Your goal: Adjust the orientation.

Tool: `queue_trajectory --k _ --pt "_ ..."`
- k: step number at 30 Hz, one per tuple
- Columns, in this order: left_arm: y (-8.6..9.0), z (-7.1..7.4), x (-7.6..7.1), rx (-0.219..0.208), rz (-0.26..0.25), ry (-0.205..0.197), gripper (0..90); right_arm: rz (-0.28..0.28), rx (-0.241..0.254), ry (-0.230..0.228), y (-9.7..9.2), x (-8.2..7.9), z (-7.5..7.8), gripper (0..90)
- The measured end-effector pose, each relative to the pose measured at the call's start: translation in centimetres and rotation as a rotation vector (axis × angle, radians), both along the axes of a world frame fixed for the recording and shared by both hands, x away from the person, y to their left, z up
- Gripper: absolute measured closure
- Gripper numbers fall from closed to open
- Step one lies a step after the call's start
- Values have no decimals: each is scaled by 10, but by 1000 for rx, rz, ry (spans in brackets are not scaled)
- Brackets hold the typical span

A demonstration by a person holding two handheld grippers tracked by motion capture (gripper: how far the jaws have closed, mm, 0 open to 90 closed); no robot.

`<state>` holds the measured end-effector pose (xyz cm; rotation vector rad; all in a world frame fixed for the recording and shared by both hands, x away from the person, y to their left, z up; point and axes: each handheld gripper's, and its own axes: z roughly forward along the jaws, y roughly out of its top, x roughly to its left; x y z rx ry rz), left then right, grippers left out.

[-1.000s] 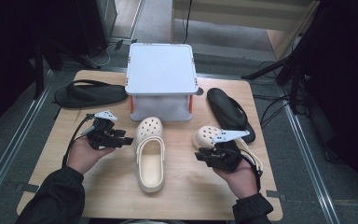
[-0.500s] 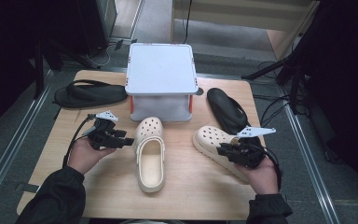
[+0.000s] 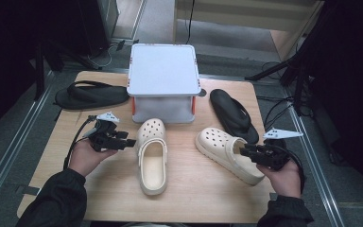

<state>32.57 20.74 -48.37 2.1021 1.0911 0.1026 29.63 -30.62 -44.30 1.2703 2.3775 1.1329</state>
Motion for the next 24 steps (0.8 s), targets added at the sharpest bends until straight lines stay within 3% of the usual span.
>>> queue_trajectory --k 8,24 --pt "1 -1 0 -5 5 -1 462 33 -13 -64 -20 15 -10 519" --pt "-1 -2 -4 0 -9 16 454 65 -74 -1 -21 38 -28 494"
